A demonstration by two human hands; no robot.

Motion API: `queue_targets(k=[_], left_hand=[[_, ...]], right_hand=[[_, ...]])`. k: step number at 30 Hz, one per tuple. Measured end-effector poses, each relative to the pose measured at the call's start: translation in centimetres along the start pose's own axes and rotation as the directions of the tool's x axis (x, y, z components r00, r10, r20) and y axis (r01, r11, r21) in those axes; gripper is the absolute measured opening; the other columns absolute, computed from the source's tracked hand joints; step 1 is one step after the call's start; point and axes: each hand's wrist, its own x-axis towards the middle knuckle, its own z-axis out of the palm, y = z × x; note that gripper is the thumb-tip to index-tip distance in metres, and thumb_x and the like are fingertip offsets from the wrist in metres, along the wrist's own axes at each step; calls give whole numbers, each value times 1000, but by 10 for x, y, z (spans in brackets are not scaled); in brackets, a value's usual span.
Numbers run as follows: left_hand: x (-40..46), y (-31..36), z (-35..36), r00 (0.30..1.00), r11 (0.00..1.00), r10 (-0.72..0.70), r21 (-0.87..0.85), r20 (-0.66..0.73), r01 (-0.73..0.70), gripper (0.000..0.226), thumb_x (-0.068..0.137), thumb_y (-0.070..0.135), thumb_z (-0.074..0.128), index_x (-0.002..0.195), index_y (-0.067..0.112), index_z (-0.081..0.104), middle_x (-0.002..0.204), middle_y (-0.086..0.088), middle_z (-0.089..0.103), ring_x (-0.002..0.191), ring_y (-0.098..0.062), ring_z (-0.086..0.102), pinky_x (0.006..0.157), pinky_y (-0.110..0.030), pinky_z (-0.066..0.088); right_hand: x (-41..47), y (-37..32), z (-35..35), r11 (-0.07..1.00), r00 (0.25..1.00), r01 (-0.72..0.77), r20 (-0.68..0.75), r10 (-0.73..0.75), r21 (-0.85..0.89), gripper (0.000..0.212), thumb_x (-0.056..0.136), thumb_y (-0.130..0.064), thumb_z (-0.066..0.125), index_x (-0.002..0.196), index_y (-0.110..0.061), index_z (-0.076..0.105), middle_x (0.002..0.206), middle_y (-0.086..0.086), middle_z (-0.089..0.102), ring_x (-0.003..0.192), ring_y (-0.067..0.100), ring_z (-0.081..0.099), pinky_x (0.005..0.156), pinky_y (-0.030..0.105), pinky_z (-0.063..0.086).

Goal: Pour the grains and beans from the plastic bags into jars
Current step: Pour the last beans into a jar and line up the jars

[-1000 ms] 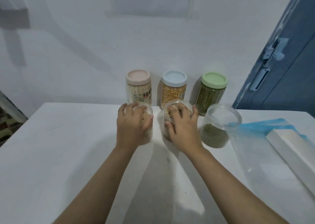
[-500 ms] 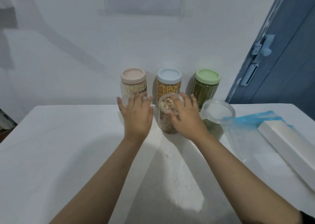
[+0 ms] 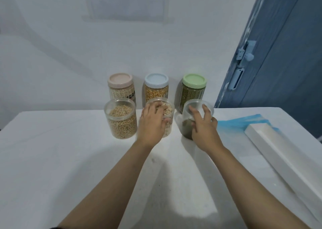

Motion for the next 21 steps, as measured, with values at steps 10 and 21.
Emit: queue_targets(k=[10,21], left_hand=[[-9,22,-1,996,994,-88,67,-27,90,40,99,23,51,139,18,51,151,-7,38,148,-29,17,119,-59,3],[-90,116,29,979,963,23,-259,-203,-77,39,88,11,51,126,6,60,134,-13,52,130,-34,41,113,-50,31]], right_hand=[[5,1,-2,994,994,106,2,-106,-39,62,101,-23,45,155,-42,19,165,3,-6,139,46,25,114,55,34],[-86,68,-58,991,992,-114,-60,110,-74,55,103,-34,44,155,-33,24,166,3,7,148,32,12,121,43,14]])
